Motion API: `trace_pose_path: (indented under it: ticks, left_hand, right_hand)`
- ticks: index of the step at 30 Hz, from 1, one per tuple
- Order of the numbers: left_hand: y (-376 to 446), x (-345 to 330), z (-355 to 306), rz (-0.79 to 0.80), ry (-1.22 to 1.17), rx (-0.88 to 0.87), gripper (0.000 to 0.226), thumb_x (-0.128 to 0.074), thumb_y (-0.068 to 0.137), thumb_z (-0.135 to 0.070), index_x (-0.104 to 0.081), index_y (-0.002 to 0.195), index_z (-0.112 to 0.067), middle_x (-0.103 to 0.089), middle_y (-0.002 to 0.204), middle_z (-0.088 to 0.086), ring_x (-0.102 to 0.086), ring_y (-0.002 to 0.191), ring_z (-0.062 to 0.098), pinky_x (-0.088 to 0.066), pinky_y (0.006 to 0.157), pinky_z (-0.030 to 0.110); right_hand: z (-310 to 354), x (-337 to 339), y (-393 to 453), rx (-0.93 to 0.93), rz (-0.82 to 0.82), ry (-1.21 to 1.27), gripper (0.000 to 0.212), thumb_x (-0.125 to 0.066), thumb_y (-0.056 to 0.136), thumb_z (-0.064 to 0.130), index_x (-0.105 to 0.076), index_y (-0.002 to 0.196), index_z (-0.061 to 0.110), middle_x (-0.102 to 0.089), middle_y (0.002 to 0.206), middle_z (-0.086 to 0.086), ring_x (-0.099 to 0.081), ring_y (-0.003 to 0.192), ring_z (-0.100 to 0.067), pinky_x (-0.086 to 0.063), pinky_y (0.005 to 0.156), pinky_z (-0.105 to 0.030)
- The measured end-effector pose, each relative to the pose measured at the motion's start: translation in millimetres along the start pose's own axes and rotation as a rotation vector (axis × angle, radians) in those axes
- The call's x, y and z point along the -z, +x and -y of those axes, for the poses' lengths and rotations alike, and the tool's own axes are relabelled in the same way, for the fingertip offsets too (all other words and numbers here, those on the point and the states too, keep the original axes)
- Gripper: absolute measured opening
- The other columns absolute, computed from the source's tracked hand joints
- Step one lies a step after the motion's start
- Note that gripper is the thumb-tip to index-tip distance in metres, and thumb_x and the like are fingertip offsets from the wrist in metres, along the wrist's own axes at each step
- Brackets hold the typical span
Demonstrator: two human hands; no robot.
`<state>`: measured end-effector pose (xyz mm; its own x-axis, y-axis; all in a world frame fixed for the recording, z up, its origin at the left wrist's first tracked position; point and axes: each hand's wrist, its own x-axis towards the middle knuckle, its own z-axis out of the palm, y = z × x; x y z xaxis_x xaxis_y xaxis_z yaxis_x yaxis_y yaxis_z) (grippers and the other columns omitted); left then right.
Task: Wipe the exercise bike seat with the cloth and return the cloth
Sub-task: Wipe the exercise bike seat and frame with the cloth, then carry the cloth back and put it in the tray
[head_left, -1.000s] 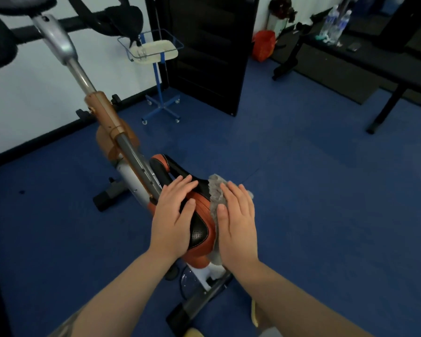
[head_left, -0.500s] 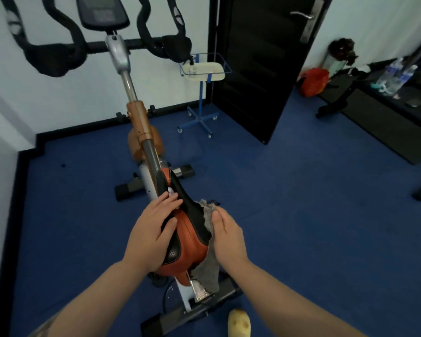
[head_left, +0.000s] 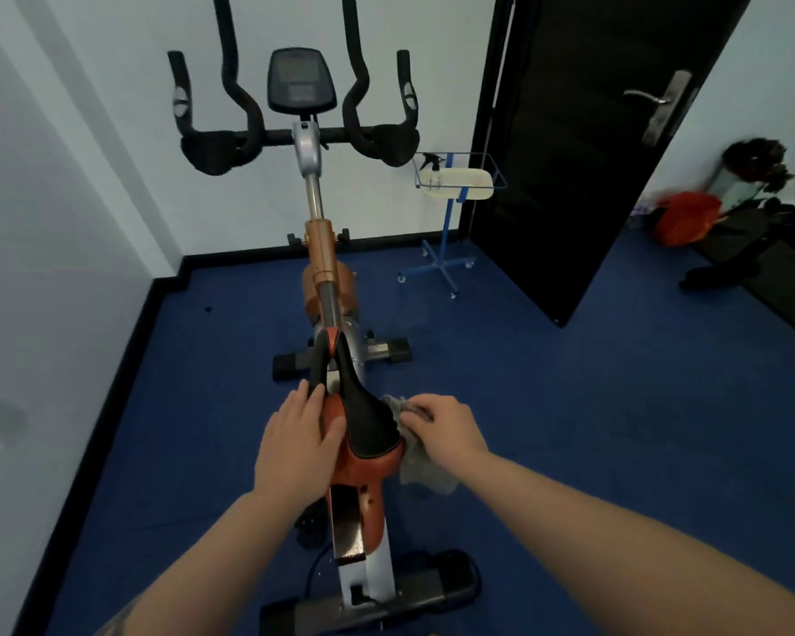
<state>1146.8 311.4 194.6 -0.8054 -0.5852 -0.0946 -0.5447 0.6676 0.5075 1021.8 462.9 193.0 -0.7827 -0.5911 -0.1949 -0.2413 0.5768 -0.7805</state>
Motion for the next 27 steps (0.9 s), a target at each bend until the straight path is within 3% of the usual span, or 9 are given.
trace_pose_path:
  ticks: [3, 7, 13, 19, 27]
  left_hand:
    - [-2, 2, -14, 0.089, 0.104, -0.033, 0.055, -0.032, 0.095, -0.046, -0.026, 0.146, -0.026, -0.01, 0.159, -0.002, -0.005, 0.146, 0.021, -0.008, 0.118, 0.045]
    - [-1, 8, -42, 0.139, 0.098, -0.162, 0.052, -0.036, 0.095, -0.043, -0.032, 0.144, -0.025, -0.019, 0.157, -0.004, -0.02, 0.143, 0.017, -0.011, 0.118, 0.041]
    - [6, 18, -102, 0.187, 0.195, -0.349, 0.049, -0.035, 0.096, -0.043, -0.039, 0.141, -0.024, -0.027, 0.155, -0.004, -0.027, 0.14, 0.015, -0.012, 0.116, 0.038]
    - [19, 17, -180, 0.218, 0.229, -0.428, 0.05, -0.036, 0.095, -0.044, -0.04, 0.14, -0.023, -0.028, 0.155, -0.001, -0.039, 0.134, 0.022, -0.027, 0.113, 0.038]
    - [35, -28, -289, 0.151, 0.19, -0.399, 0.051, -0.036, 0.097, -0.041, -0.036, 0.143, -0.019, -0.029, 0.154, 0.0, -0.032, 0.137, 0.023, -0.026, 0.111, 0.036]
  right_hand:
    - [-1, 12, -7, 0.012, 0.029, -0.108, 0.012, -0.061, 0.09, 0.027, -0.071, 0.088, 0.019, -0.07, 0.085, 0.002, -0.062, 0.081, -0.012, -0.051, 0.071, -0.032]
    - [4, 39, -16, 0.026, -0.014, -0.294, 0.013, -0.062, 0.089, 0.032, -0.07, 0.098, 0.027, -0.071, 0.094, 0.005, -0.064, 0.088, -0.015, -0.053, 0.075, -0.035]
    - [3, 102, -31, 0.032, -0.095, -0.525, 0.021, -0.057, 0.091, 0.035, -0.064, 0.111, 0.03, -0.068, 0.106, 0.005, -0.062, 0.098, -0.02, -0.05, 0.075, -0.035]
    - [-6, 186, -47, 0.01, -0.23, -0.561, 0.022, -0.055, 0.093, 0.033, -0.064, 0.113, 0.029, -0.068, 0.107, 0.003, -0.062, 0.098, -0.02, -0.051, 0.074, -0.036]
    - [-67, 295, -39, 0.018, -0.332, -0.575, 0.018, -0.054, 0.092, 0.033, -0.065, 0.106, 0.03, -0.069, 0.096, 0.004, -0.063, 0.091, -0.02, -0.049, 0.067, -0.033]
